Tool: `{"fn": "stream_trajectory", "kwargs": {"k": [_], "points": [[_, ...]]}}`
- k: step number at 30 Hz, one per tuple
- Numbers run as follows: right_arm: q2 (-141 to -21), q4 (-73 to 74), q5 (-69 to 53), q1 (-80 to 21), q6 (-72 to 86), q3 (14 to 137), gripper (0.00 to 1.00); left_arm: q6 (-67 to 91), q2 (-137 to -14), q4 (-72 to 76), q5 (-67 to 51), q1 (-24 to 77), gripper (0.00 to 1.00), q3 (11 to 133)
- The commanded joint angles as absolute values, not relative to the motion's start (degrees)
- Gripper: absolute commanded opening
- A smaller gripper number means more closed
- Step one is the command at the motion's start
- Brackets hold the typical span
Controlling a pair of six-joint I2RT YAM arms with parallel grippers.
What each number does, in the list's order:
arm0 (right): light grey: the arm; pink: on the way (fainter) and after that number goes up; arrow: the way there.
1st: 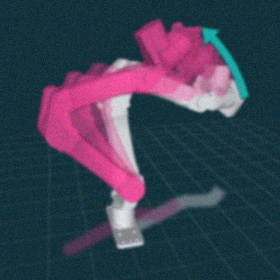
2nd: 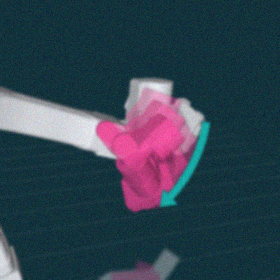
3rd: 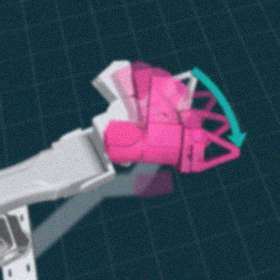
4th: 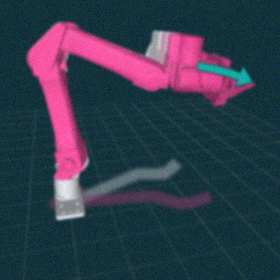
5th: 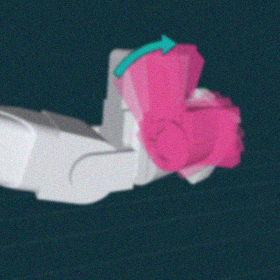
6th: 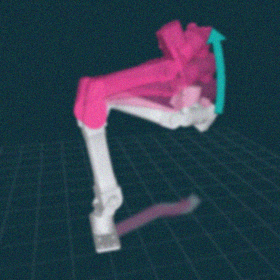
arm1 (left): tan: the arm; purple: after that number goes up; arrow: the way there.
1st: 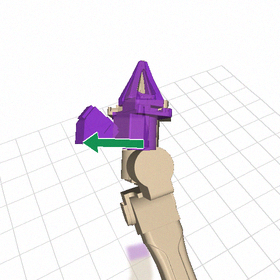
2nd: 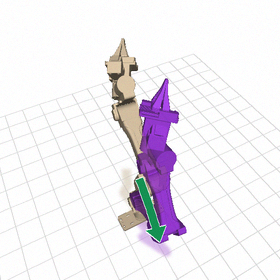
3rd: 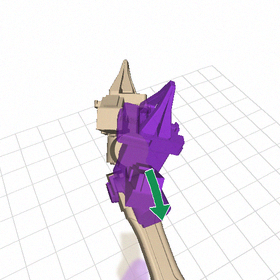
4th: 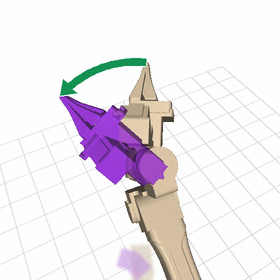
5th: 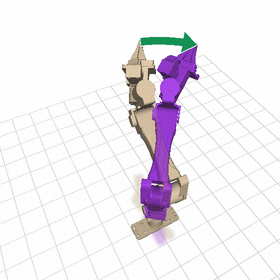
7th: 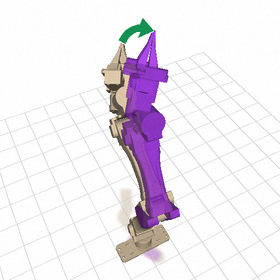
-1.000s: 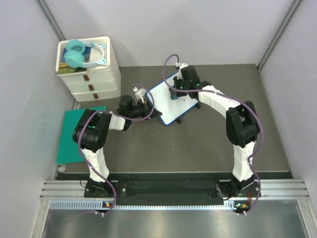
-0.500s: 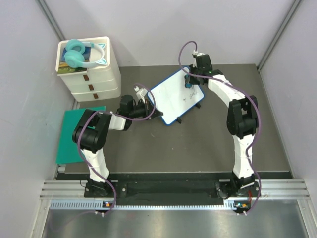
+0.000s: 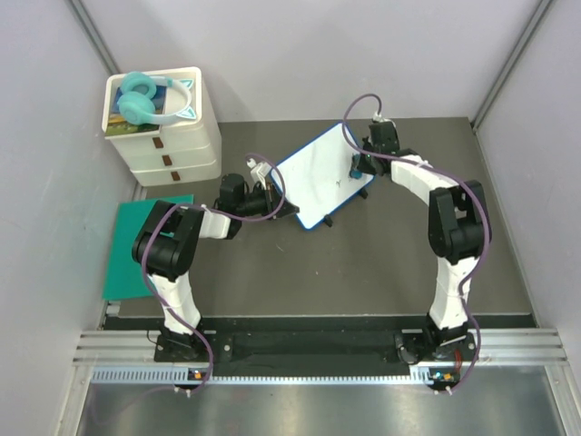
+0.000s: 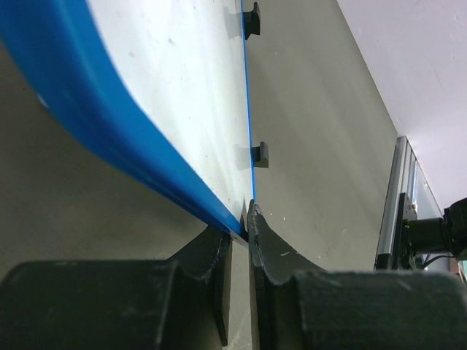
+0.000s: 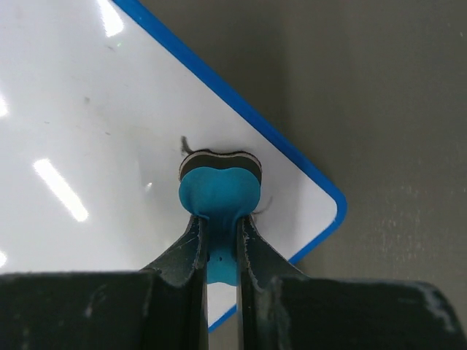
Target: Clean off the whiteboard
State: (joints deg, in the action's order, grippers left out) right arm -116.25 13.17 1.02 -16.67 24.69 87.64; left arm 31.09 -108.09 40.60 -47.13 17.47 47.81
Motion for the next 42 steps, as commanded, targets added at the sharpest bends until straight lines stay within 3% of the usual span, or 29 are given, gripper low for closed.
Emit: {"fn": "stream_trajectory", "kwargs": {"k": [1, 13, 31, 37, 42], "points": [[-118.5, 19.5, 3.4, -16.5, 28.6, 79.0, 0.0, 24.6, -105.8, 38.7, -51.3, 19.4, 0.0, 47.3], [-117.3, 11.3, -5.4, -17.0, 28.6, 76.9, 0.0, 25.0, -105.5, 39.2, -51.5, 19.4, 0.0, 47.0], [-115.0, 6.4, -6.4, -36.4, 30.1, 71.6, 0.0, 25.2, -106.0, 39.6, -51.7, 19.5, 0.0, 47.5], [-116.8, 8.8, -2.7, -34.9, 30.3, 75.3, 0.0, 24.9, -105.8, 39.2, -51.6, 19.5, 0.0, 47.4], [-117.9, 8.1, -4.9, -26.1, 31.4, 77.8, 0.0, 24.9, -105.8, 39.2, -51.6, 19.6, 0.0, 47.4]]}}
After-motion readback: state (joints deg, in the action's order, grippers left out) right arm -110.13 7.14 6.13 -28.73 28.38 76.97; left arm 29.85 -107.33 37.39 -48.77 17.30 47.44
